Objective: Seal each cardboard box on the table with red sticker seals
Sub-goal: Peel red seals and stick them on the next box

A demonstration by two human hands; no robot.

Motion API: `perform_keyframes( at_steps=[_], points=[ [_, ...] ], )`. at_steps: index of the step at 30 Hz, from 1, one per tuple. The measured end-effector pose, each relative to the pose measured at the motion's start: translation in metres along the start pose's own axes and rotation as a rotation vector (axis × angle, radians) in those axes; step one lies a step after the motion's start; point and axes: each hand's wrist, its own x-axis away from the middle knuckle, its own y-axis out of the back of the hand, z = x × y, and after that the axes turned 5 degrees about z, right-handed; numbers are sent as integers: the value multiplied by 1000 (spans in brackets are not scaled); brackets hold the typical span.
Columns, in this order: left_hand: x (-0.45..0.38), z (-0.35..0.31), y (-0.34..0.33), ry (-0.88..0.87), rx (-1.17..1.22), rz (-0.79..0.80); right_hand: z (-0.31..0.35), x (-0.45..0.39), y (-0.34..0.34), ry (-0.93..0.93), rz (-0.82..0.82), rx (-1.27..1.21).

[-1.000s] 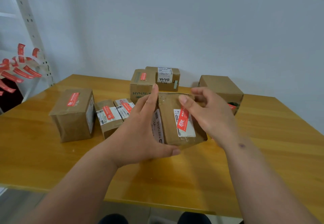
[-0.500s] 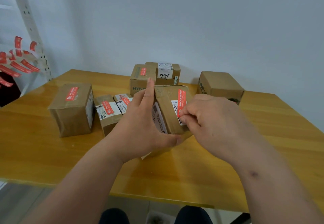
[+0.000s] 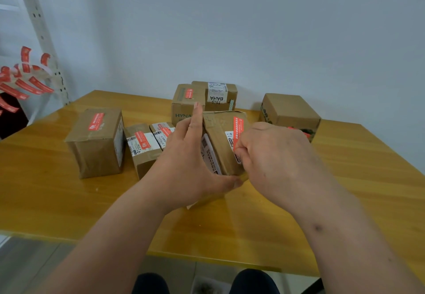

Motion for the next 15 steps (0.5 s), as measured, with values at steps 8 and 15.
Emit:
perform_keyframes(
  at_steps=[8, 15],
  points=[
    [0, -1, 1, 10, -9, 2, 3, -4, -15, 36, -167, 94],
    [0, -1, 0, 8, -23, -7, -3, -3, -23, 36, -254, 3]
  ],
)
